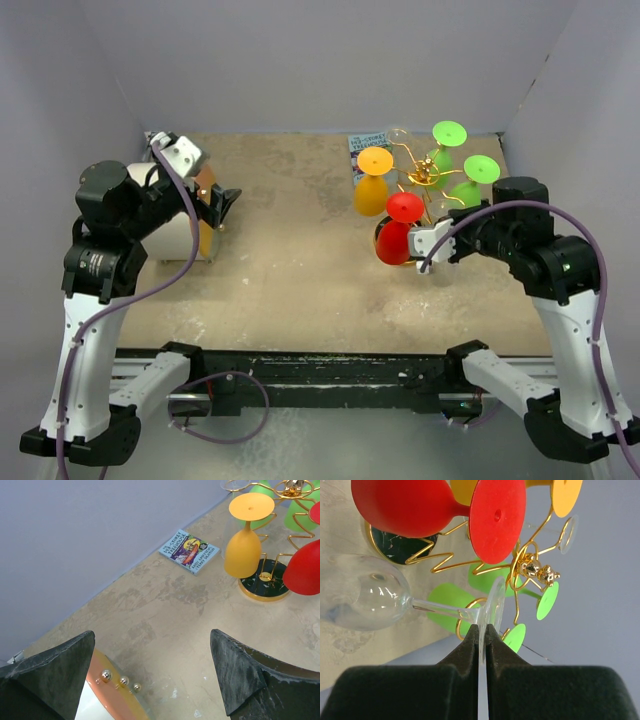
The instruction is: Place the wine glass upside down on the wine glass rack
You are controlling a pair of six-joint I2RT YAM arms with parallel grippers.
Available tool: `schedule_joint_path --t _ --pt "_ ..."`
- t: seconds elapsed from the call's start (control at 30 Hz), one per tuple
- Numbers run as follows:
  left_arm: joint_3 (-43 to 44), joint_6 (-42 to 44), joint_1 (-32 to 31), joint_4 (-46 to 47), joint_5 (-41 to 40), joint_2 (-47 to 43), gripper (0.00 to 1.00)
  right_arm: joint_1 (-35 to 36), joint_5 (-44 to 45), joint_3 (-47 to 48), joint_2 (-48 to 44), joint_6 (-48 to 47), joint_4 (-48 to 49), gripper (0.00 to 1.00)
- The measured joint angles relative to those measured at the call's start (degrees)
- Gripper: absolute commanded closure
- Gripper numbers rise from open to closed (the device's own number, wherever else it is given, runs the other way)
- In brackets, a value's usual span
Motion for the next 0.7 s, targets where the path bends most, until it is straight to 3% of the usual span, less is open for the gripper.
schedule_joint_path --t 0.7 --pt "-0.04 0.0 0.22 0.26 1.84 -0.5 0.01 0.0 0.04 0.2 4.5 -2.03 4.96 1.0"
